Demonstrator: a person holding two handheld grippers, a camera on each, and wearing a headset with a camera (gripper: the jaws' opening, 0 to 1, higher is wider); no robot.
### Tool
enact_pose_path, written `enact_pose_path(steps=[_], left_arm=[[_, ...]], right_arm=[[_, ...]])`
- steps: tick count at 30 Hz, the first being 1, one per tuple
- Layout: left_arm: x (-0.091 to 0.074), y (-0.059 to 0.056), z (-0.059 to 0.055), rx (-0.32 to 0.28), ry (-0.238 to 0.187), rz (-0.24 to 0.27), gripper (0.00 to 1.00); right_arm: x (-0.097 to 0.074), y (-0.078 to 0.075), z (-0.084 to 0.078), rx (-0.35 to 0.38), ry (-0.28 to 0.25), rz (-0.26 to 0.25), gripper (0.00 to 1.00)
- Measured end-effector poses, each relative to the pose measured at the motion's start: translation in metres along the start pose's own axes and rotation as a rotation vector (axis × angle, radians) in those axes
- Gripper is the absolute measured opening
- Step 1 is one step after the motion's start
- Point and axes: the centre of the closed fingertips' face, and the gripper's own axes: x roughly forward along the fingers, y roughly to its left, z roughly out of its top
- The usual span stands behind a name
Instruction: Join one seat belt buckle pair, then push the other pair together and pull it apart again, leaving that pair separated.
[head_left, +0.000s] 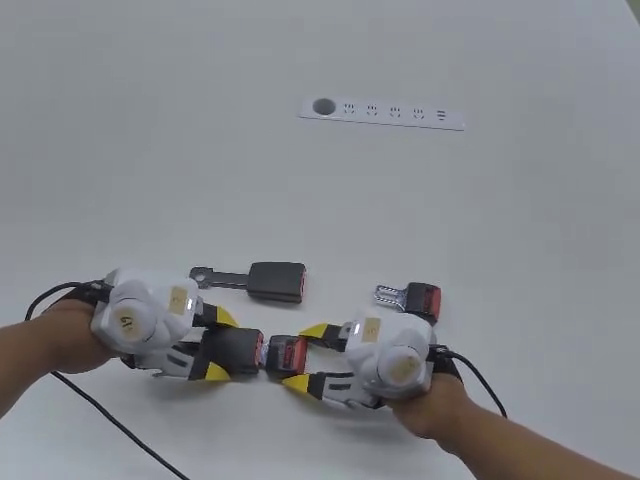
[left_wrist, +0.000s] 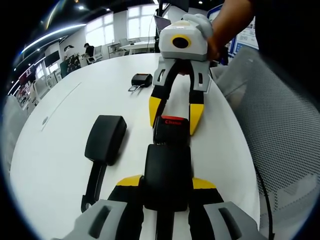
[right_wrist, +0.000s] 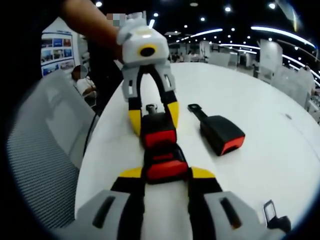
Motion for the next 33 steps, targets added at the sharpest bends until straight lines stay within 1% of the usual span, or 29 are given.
enact_pose_path(steps=[2,4,9,16,18,20,22,24,26,27,28,29,30,31,32,33], left_arm=[[0.0,0.0,0.0,0.001,0.0,-0.001,0.34],[0.0,-0.002,-0.001,0.012,0.011,-0.014,0.34],[0.0,-0.002,-0.001,0.002,0.002,-0.008,0.34],[0.001,-0.001,-0.001,-0.003,0.007,-0.004,0.35],[0.001,-0.002,0.0,0.0,0.012,-0.002,0.35],[0.002,-0.003,0.002,0.005,0.027,-0.001,0.35],[0.002,-0.003,0.001,0.0,0.03,0.006,0.36],[0.003,-0.003,0.0,-0.011,0.05,0.015,0.36],[0.004,-0.003,-0.001,-0.018,0.062,0.023,0.39],[0.004,-0.003,-0.003,-0.03,0.072,0.034,0.4],[0.003,-0.006,-0.004,-0.034,0.089,0.033,0.43],[0.002,-0.008,-0.003,-0.034,0.086,0.031,0.47],[0.0,-0.011,0.003,-0.026,0.052,0.027,0.5],[-0.001,-0.013,0.009,-0.031,0.016,0.026,0.53],[-0.004,-0.013,0.012,-0.046,0.004,0.034,0.57],[-0.006,-0.013,0.011,-0.045,0.008,0.043,0.61]], right_arm=[[0.0,0.0,-0.001,0.001,-0.001,-0.002,0.32],[0.001,0.0,-0.001,0.004,-0.002,0.0,0.32],[0.001,0.0,-0.001,0.006,-0.004,0.001,0.32],[0.001,0.0,-0.001,0.013,-0.005,-0.004,0.33],[0.001,0.0,0.0,0.011,-0.003,-0.003,0.33],[0.001,0.0,0.0,0.009,0.002,-0.005,0.34],[0.0,0.002,0.001,0.045,-0.003,-0.005,0.35],[-0.001,0.001,0.0,0.016,0.01,-0.022,0.35],[-0.003,0.002,0.002,0.027,0.015,-0.033,0.35],[-0.005,0.0,0.002,0.044,0.02,-0.053,0.38],[-0.007,0.001,0.004,0.109,0.01,-0.056,0.43],[-0.009,0.004,0.009,0.152,-0.018,-0.03,0.5],[-0.014,0.002,0.012,0.154,-0.032,-0.04,0.58],[-0.017,0.0,0.011,0.132,-0.023,-0.055,0.63],[-0.023,-0.003,0.009,0.11,-0.012,-0.073,0.66],[-0.027,-0.002,0.009,0.111,-0.019,-0.071,0.69]])
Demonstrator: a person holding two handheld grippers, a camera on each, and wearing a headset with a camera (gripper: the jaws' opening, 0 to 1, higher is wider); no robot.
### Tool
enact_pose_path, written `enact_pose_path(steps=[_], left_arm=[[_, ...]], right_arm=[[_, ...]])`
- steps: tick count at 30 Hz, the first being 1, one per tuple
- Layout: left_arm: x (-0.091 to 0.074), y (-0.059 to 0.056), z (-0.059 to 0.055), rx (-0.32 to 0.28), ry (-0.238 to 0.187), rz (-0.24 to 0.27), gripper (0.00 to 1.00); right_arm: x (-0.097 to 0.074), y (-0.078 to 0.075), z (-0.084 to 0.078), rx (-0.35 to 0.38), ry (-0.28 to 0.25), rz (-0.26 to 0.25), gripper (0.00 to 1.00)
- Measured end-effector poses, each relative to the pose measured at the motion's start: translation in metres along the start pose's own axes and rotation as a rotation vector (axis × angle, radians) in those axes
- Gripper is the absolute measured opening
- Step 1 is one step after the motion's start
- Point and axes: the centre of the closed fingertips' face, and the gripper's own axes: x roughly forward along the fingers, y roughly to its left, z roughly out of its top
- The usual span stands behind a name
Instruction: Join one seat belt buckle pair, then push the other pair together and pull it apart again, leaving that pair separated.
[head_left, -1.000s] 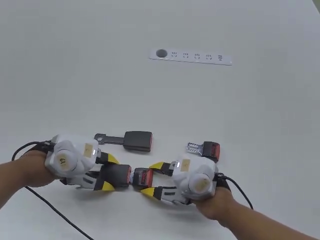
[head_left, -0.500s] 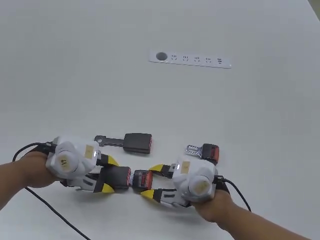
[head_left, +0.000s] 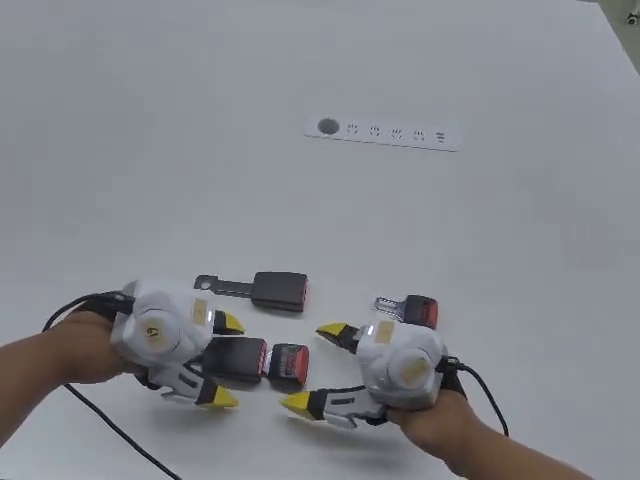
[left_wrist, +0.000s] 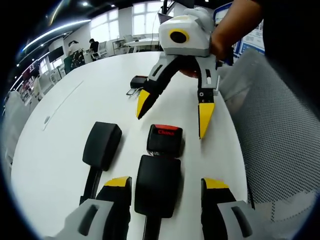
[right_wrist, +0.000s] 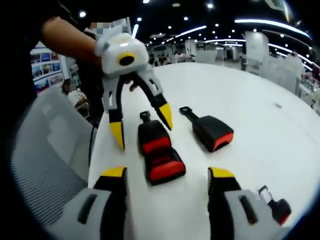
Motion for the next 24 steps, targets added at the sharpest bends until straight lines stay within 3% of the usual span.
enact_pose_path(steps=[3,8,17,24], left_arm=[[-0.007,0.002,0.007,0.017,-0.014,0.032,0.7],[-0.018,0.01,0.027,0.007,-0.072,0.074,0.72],[-0.033,0.038,0.06,0.032,-0.1,0.137,0.78],[-0.033,0.056,0.069,0.031,-0.095,0.154,0.8]], right_arm=[[-0.015,-0.003,0.0,-0.002,-0.007,-0.012,0.75],[-0.044,-0.013,-0.007,-0.002,-0.007,-0.049,0.8],[-0.091,-0.057,-0.013,-0.004,-0.008,-0.136,0.85],[-0.11,-0.09,-0.016,0.007,0.008,-0.169,0.86]])
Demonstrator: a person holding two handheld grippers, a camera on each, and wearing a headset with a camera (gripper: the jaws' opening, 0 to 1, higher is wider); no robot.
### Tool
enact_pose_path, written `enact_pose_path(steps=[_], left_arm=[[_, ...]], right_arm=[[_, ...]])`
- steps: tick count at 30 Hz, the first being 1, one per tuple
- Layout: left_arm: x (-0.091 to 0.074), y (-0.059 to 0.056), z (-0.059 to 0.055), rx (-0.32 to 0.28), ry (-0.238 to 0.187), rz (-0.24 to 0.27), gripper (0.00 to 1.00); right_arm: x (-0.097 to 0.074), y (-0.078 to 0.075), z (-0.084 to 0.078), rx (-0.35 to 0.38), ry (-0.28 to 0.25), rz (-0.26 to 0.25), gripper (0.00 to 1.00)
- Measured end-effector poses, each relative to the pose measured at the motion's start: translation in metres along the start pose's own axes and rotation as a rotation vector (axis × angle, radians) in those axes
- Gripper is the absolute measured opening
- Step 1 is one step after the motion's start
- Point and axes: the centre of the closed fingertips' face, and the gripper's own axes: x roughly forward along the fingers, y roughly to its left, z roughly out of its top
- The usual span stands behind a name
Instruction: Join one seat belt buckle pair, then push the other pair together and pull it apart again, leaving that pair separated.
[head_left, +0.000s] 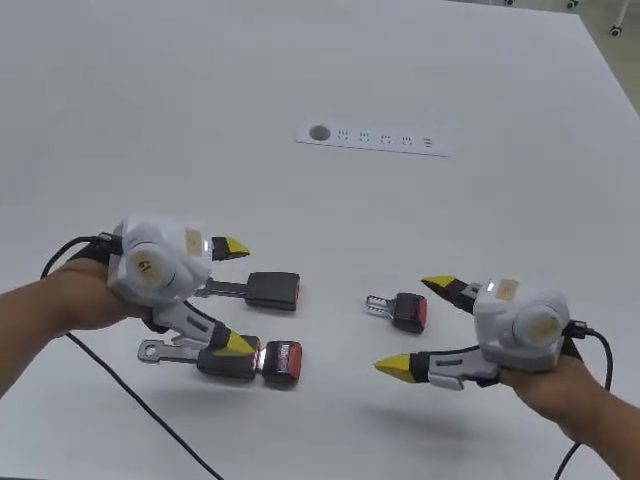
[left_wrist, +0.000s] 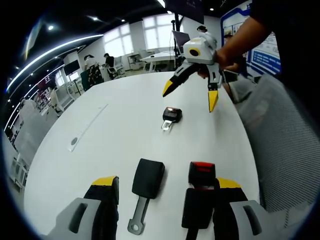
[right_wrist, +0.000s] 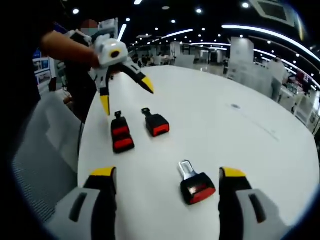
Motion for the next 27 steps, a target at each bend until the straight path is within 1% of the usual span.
enact_pose_path(steps=[4,5,7,12,16,20,22,24,26,27], left_arm=[[0.006,0.01,0.006,0.004,0.004,-0.003,0.79],[0.009,0.012,0.007,-0.001,0.003,-0.007,0.79],[0.014,0.014,0.006,0.006,0.017,-0.018,0.79],[0.025,0.02,0.003,0.015,0.036,-0.036,0.78],[0.034,0.023,-0.003,0.003,0.051,-0.055,0.78],[0.041,0.025,-0.009,-0.003,0.064,-0.072,0.77],[0.046,0.026,-0.014,-0.006,0.076,-0.079,0.76],[0.05,0.026,-0.019,-0.011,0.085,-0.089,0.76],[0.054,0.026,-0.021,-0.003,0.084,-0.1,0.75],[0.056,0.025,-0.02,-0.003,0.07,-0.113,0.73]], right_arm=[[-0.001,-0.01,-0.004,-0.001,0.005,0.003,0.85],[-0.001,-0.011,-0.006,-0.001,0.015,0.007,0.85],[0.001,-0.014,-0.011,-0.012,0.029,0.011,0.85],[0.004,-0.018,-0.023,-0.003,0.063,0.041,0.84],[0.009,-0.022,-0.032,0.003,0.092,0.062,0.82],[0.013,-0.026,-0.036,0.001,0.102,0.073,0.8],[0.016,-0.028,-0.038,0.007,0.108,0.082,0.8],[0.019,-0.029,-0.04,-0.002,0.12,0.089,0.78],[0.022,-0.032,-0.043,-0.004,0.129,0.098,0.77],[0.022,-0.032,-0.044,-0.004,0.132,0.102,0.74]])
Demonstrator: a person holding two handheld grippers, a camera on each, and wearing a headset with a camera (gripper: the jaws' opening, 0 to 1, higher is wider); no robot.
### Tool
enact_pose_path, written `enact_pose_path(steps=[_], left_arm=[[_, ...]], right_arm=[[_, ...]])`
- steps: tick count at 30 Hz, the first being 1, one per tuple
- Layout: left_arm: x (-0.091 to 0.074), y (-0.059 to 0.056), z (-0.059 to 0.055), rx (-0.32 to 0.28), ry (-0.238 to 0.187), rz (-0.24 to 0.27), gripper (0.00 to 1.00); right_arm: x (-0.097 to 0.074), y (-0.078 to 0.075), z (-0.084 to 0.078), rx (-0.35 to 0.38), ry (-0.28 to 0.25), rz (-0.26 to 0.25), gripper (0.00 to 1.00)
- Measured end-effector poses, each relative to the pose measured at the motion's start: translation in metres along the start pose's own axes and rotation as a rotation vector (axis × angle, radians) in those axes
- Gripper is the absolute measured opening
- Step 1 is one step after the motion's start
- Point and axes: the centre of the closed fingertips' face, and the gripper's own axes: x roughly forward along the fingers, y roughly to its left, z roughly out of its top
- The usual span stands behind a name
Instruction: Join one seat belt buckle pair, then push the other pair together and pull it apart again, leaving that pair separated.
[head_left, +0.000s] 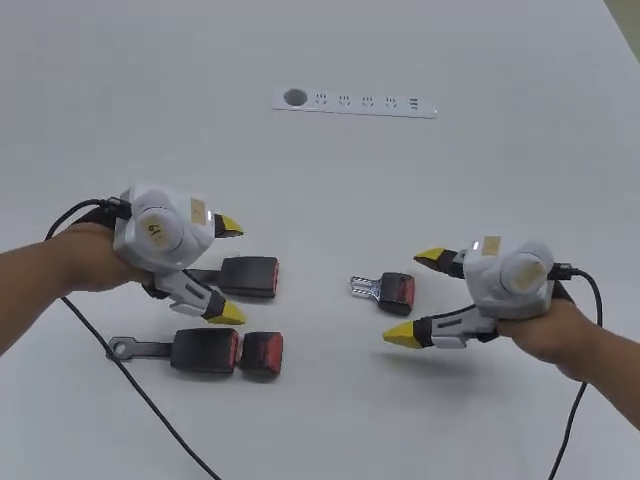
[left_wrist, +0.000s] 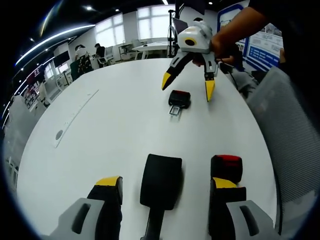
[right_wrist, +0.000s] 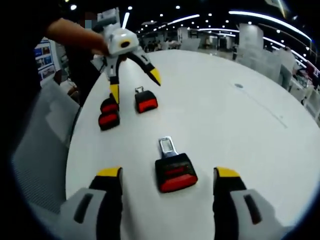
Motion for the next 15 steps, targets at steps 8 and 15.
enact_pose_path(steps=[8,15], left_arm=[[0.013,0.004,-0.014,-0.047,0.012,-0.013,0.69],[0.018,-0.006,-0.02,-0.052,-0.008,-0.03,0.64]], right_arm=[[0.003,-0.001,-0.007,-0.014,0.033,0.03,0.64],[0.007,0.003,-0.014,-0.025,0.048,0.049,0.57]])
